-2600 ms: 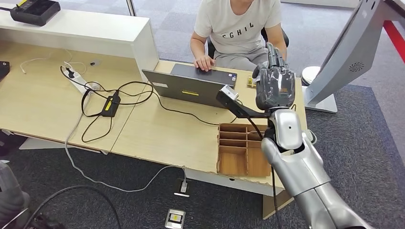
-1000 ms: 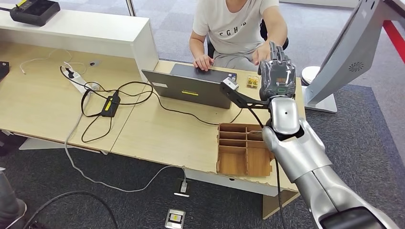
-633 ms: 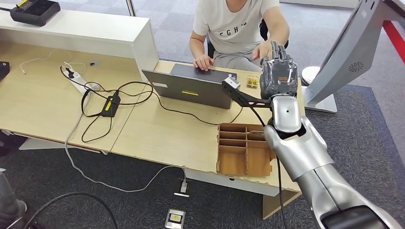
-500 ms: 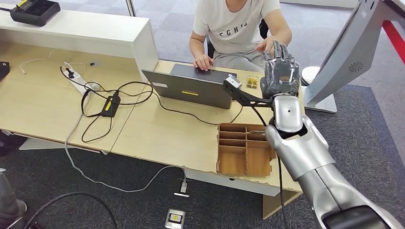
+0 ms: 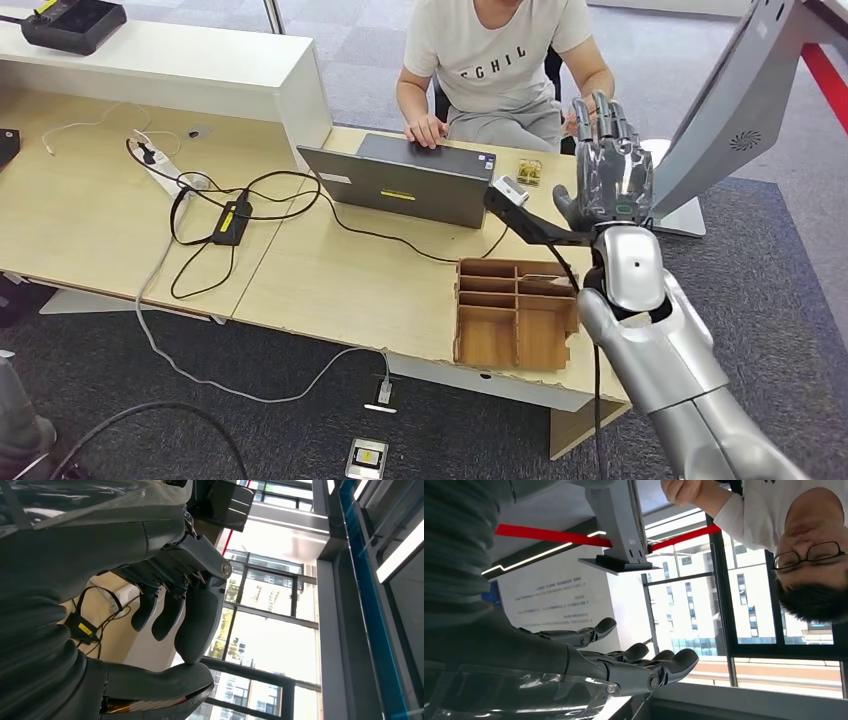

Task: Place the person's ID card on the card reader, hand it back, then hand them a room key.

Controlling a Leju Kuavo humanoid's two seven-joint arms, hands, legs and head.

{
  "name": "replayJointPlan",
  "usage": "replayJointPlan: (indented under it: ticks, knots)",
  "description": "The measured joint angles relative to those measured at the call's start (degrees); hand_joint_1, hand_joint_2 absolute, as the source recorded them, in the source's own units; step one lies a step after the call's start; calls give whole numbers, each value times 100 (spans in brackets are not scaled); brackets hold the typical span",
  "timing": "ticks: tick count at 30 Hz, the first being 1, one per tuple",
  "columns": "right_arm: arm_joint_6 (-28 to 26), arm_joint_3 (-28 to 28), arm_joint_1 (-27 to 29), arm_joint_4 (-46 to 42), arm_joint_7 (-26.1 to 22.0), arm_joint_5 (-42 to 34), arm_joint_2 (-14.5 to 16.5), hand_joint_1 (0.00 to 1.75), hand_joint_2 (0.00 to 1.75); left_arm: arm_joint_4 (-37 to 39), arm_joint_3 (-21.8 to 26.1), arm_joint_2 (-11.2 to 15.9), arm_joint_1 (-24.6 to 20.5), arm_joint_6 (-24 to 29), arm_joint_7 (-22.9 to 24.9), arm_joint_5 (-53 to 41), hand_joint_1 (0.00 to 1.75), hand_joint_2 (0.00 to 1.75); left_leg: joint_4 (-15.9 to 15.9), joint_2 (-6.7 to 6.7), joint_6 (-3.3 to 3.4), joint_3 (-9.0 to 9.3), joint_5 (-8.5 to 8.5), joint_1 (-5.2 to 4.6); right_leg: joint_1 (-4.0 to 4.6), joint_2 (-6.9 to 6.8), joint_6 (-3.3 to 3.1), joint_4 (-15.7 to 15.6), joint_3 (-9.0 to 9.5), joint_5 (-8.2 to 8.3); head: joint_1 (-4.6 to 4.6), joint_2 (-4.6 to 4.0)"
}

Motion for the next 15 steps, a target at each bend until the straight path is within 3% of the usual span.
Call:
replayJointPlan:
  ticks: [8, 15]
  knots:
    - [304, -380, 1692, -2211, -140, -518, -598, 0, 175, -2, -4, 146, 1, 0, 0, -24, 134, 175, -1, 1, 2, -1, -4, 0, 0, 1, 1, -2, -2, -2, -1, 0]
    - [297, -511, 2852, -3585, -159, -584, -943, 0, 175, 13, -68, 370, -129, -68, 1, 59, 134, 175, -3, 3, 1, -4, -4, 1, 0, 1, 1, -2, -2, -3, -1, 0]
